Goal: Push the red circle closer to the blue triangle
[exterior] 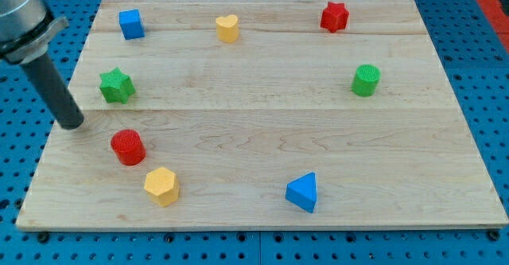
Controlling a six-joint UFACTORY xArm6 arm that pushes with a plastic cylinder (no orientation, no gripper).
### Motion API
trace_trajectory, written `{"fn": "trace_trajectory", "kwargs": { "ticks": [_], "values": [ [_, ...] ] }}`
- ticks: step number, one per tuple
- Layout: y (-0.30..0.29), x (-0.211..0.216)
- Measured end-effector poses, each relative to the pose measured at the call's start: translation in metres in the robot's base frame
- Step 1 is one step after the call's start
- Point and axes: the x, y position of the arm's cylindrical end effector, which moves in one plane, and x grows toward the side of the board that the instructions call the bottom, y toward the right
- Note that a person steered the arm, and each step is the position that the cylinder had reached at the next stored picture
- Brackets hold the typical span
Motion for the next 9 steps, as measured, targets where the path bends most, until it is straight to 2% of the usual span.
{"fn": "trace_trajectory", "kwargs": {
  "ticks": [1,2,3,4,5,6,7,8,9],
  "values": [
    [0.092,-0.001],
    [0.153,-0.006],
    [0.06,-0.012],
    [-0.001,0.022],
    [0.075,0.03],
    [0.181,0.028],
    [0.113,0.029],
    [0.11,0.065],
    [0.176,0.068]
  ]
}}
